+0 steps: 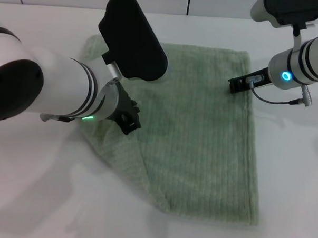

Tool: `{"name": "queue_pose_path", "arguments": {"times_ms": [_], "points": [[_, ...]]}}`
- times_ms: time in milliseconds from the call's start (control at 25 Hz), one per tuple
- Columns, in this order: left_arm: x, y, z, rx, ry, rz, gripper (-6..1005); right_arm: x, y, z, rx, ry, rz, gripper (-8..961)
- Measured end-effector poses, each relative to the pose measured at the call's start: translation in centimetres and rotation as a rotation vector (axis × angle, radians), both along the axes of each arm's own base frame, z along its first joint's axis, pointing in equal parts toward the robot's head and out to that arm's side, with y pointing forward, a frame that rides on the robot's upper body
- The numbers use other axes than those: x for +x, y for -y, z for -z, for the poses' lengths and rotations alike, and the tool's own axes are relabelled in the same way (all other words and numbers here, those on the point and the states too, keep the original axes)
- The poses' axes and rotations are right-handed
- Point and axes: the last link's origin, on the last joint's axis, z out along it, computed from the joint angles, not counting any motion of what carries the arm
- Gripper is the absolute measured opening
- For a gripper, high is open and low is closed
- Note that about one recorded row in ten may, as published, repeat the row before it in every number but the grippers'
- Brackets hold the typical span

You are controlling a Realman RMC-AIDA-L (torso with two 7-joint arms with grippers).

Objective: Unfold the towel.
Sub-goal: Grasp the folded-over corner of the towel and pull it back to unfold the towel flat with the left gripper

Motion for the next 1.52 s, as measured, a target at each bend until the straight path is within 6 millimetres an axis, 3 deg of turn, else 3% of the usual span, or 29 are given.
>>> {"name": "queue_pose_path", "arguments": {"times_ms": [1520], "points": [[-2.0, 1.2, -3.1, 0.092, 0.057, -0.162, 66, 0.4, 0.2, 0.0, -0.005, 0.001, 0.011, 5]]}}
